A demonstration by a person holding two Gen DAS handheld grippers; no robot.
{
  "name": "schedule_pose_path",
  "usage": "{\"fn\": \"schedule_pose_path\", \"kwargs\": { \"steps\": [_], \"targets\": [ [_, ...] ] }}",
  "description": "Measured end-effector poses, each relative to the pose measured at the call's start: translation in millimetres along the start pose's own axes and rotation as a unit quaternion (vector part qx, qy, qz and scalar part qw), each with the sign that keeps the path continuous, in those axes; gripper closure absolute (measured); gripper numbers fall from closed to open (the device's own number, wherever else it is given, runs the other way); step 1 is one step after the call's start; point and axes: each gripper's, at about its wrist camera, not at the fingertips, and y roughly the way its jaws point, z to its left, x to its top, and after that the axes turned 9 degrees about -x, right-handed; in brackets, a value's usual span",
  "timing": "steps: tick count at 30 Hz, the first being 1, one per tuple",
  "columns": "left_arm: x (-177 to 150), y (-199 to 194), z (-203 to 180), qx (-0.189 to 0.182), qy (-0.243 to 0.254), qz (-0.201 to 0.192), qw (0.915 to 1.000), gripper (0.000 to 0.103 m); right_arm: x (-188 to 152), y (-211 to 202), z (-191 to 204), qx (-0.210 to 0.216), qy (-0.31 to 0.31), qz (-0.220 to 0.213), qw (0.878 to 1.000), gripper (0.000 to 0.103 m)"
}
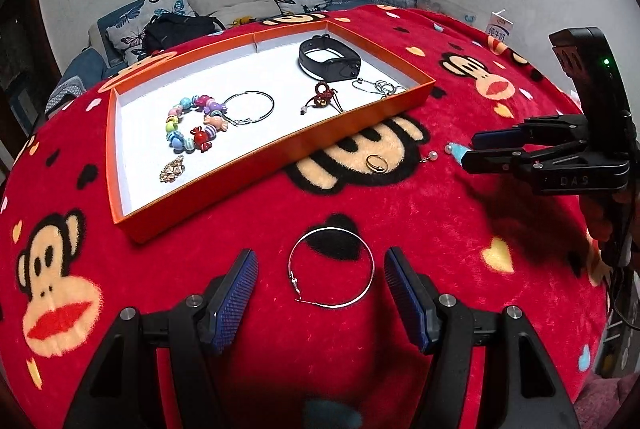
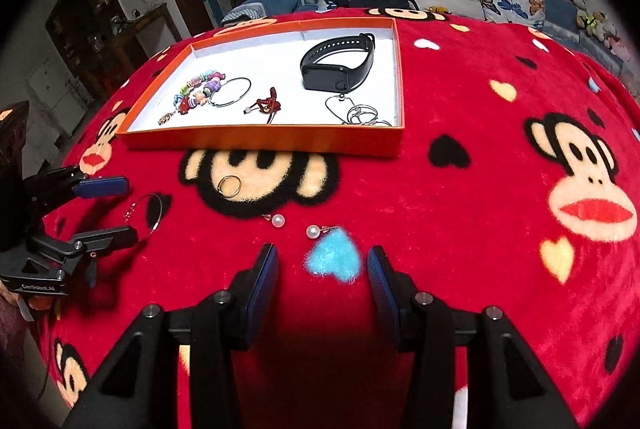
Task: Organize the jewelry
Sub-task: 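Grasp the large silver hoop earring with the left gripper while the right gripper grasps a white pearl earring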
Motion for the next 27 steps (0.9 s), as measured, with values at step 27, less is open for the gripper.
{"fn": "schedule_pose_path", "kwargs": {
  "steps": [27],
  "targets": [
    [1.5,11.7,3.6,-0.013,0.002,-0.005,0.9999,0.033,-1.0,8.5,21.5,-0.095,-0.01,-0.027,0.995,0.074]
  ]
}}
